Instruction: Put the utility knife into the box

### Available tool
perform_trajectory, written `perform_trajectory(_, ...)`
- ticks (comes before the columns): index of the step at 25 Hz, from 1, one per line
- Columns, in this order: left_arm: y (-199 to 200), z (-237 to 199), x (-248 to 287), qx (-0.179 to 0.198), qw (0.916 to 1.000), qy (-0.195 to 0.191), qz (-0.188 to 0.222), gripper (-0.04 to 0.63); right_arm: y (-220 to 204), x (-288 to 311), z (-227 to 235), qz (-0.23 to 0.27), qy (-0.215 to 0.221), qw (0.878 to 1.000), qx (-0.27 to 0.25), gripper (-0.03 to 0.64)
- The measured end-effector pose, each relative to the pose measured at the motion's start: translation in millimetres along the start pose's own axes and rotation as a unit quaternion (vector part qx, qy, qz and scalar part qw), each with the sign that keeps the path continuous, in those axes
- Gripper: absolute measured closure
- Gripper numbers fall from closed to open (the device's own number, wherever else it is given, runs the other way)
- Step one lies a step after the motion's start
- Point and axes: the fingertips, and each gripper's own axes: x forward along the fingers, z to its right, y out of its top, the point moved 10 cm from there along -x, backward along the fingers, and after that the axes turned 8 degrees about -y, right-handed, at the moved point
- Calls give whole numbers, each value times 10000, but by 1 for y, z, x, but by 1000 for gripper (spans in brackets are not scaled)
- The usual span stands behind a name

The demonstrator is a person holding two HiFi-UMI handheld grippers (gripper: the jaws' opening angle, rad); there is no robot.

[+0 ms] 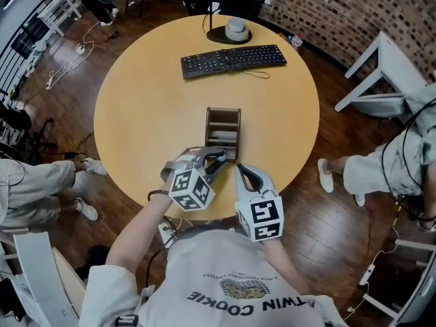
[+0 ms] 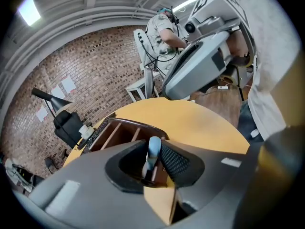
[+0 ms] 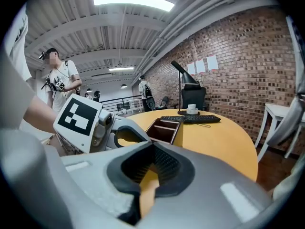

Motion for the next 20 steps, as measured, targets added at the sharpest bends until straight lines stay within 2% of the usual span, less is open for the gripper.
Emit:
perform_trajectory(10,7,7,7,-178,9996,36,-195,448,-2,-9,11,-4,120,9999,-46,616)
perform_trajectory(20,27,27,-3,-594,9970,471,-164,440,-1,-29,19,64,417,9989,-209,617)
